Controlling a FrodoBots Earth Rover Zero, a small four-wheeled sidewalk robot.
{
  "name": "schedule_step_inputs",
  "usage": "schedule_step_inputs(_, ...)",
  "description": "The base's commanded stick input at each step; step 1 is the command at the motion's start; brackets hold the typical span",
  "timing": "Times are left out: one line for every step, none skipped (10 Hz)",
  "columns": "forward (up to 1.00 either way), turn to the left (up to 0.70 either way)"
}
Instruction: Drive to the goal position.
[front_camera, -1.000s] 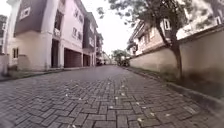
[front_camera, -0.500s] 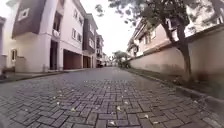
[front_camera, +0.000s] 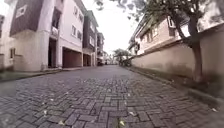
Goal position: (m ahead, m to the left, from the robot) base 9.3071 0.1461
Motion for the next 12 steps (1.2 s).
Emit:
schedule_step_inputs(0.69, 0.03)
schedule_step_inputs(0.69, 0.03)
schedule_step_inputs(0.69, 0.03)
schedule_step_inputs(0.69, 0.03)
schedule_step_inputs(0.69, 0.03)
schedule_step_inputs(0.69, 0.03)
schedule_step_inputs(0.69, 0.03)
schedule_step_inputs(0.69, 0.03)
schedule_step_inputs(0.69, 0.03)
schedule_step_inputs(0.69, 0.03)
schedule_step_inputs(0.69, 0.03)
schedule_step_inputs(0.69, 0.03)
